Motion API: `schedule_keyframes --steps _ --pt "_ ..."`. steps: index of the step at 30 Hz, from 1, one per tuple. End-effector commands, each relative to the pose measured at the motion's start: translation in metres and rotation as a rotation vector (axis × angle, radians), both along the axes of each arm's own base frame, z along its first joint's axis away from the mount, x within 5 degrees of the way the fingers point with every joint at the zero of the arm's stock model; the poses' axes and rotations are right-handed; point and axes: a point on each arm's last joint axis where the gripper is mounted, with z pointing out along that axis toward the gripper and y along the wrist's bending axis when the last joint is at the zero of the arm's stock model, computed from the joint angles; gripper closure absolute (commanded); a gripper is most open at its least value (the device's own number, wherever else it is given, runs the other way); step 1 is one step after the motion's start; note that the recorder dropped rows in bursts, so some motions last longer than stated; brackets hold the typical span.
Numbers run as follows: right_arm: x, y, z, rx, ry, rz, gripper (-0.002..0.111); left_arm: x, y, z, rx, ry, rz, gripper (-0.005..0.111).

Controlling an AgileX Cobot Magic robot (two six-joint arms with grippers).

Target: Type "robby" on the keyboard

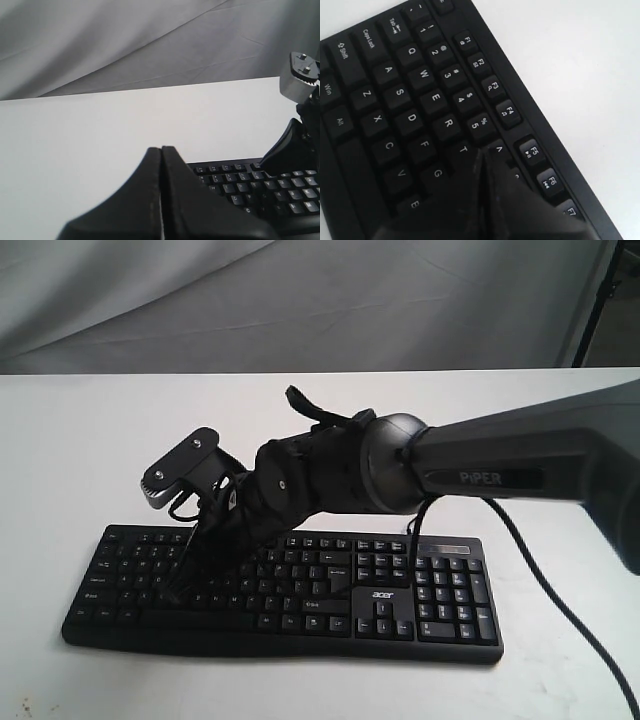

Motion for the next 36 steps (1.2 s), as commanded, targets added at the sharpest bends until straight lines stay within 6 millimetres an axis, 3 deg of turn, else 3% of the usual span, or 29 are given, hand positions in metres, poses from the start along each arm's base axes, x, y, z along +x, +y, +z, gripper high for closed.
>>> schedule_keyframes --steps 1,6,13,17,21,22,24,25,26,30,32,36 --pt "-0.001 0.003 -0.001 -0.002 -0.001 0.007 0.108 0.000 0.000 -0.001 0.001 -0.007 -0.006 0.107" --pt "-0.002 0.004 -0.019 -0.031 0.023 0.010 0.108 0.000 0.000 -0.001 0.001 -0.007 -0.006 0.107" --pt "-0.002 0.003 -0.017 -0.034 0.011 0.019 0.108 0.000 0.000 -0.001 0.001 -0.007 -0.006 0.107" --pt "-0.002 0.000 0.014 -0.005 -0.035 0.028 0.108 0.000 0.000 -0.001 0.001 -0.007 -0.006 0.107" --pt "-0.012 -0.019 0.058 0.054 -0.092 0.008 0.108 0.000 0.000 -0.001 0.001 -0.007 -0.006 0.107" --pt "-0.016 -0.026 0.063 0.053 -0.092 0.000 0.108 0.000 0.000 -0.001 0.001 -0.007 -0.006 0.107" --pt "-0.046 -0.075 0.101 0.077 -0.135 -0.052 0.108 0.000 0.000 -0.001 0.001 -0.007 -0.006 0.107" --pt "-0.056 -0.090 0.113 0.093 -0.164 -0.067 0.108 0.000 0.000 -0.001 0.001 -0.007 -0.006 0.107" --pt "-0.077 -0.119 0.135 0.134 -0.211 -0.121 0.108 0.000 0.000 -0.001 0.001 -0.007 -0.006 0.107" --pt "-0.127 -0.196 0.140 0.136 -0.125 -0.431 0.108 0.000 0.000 -0.001 0.001 -0.007 -0.006 0.107" --pt "-0.140 -0.215 0.141 0.122 -0.126 -0.491 0.108 0.000 0.000 -0.001 0.001 -0.007 -0.006 0.107" --pt "-0.145 -0.224 0.152 0.142 -0.200 -0.474 0.108 0.000 0.000 -0.001 0.001 -0.007 -0.006 0.107"
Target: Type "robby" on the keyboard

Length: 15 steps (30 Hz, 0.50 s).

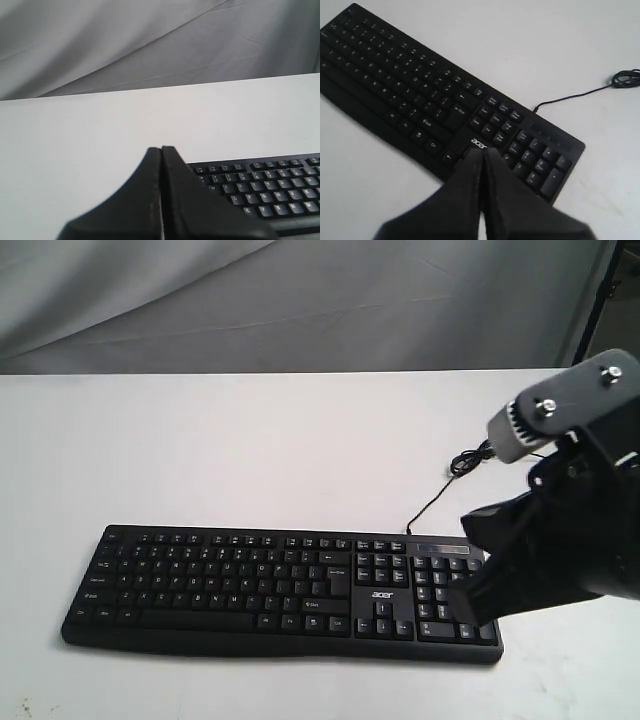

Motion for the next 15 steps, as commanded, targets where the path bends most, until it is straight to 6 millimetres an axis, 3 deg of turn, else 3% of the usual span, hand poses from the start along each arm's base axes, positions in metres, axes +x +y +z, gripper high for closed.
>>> schedule_keyframes --steps 1,7,11,15 --pt "-0.004 -0.011 0.011 0.005 -0.073 -0.013 0.108 0.000 0.000 -0.001 0.001 -0.007 -0.006 0.107" --pt "-0.005 -0.014 0.012 -0.009 -0.104 -0.006 0.108 0.000 0.000 -0.001 0.001 -0.007 -0.006 0.107" --pt "-0.010 -0.038 0.013 -0.018 -0.133 -0.081 0.108 0.000 0.000 -0.001 0.001 -0.007 -0.006 0.107" --pt "-0.027 -0.072 0.017 0.112 -0.256 -0.180 0.108 0.000 0.000 -0.001 0.001 -0.007 -0.006 0.107"
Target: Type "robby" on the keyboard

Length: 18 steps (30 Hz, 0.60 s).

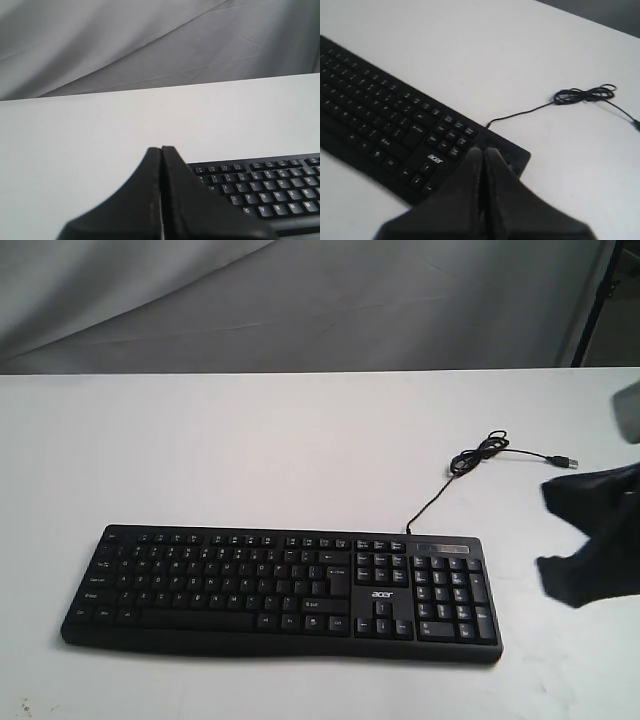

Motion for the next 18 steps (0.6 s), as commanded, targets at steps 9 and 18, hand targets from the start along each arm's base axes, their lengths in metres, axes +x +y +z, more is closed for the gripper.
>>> schedule_keyframes --steps 9,18 --pt "-0.057 -0.078 -0.029 0.267 -0.438 -0.305 0.108 0.000 0.000 -0.001 0.001 -0.007 -0.006 0.107" --pt "-0.057 -0.076 -0.068 0.315 -0.359 -0.315 0.108 0.000 0.000 -0.001 0.001 -0.007 -0.006 0.107"
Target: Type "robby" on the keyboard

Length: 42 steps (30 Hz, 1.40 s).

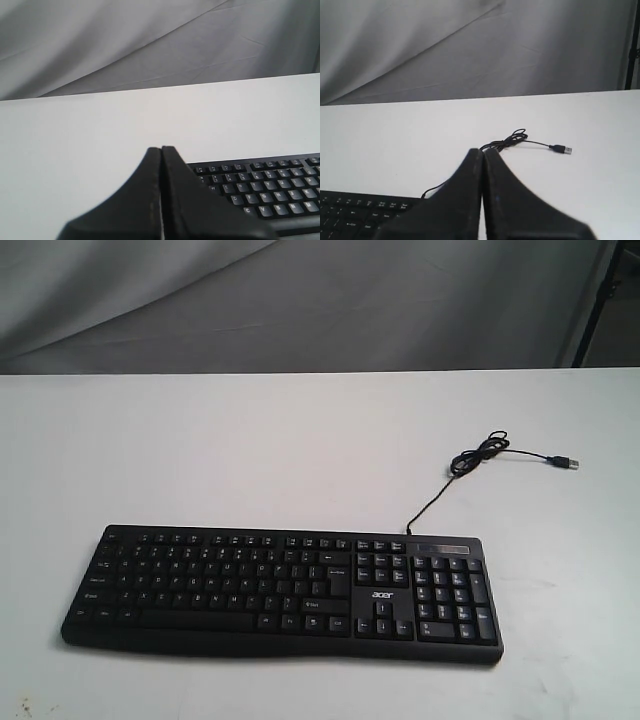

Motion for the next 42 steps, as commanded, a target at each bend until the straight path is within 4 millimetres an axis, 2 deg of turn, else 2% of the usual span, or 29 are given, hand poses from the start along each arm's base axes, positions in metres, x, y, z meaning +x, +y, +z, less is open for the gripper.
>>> schedule_keyframes --steps 1,7,11,19,23,42 --pt "0.000 0.001 -0.017 0.012 -0.007 0.009 0.108 0.000 0.000 -0.001 0.001 -0.007 -0.006 0.107" --pt "-0.006 0.000 -0.046 0.033 0.052 0.002 0.108 0.000 0.000 -0.001 0.001 -0.007 -0.006 0.107" --pt "-0.013 -0.002 -0.041 -0.005 -0.026 0.006 0.108 0.000 0.000 -0.001 0.001 -0.007 -0.006 0.107" --pt "-0.023 -0.007 -0.048 -0.017 0.015 -0.045 0.108 0.000 0.000 -0.001 0.001 -0.007 -0.006 0.107" --pt "-0.025 -0.008 -0.055 -0.024 0.093 -0.051 0.108 0.000 0.000 -0.001 0.001 -0.007 -0.006 0.107" --pt "-0.025 -0.008 -0.054 -0.019 0.092 -0.052 0.108 0.000 0.000 -0.001 0.001 -0.007 -0.006 0.107"
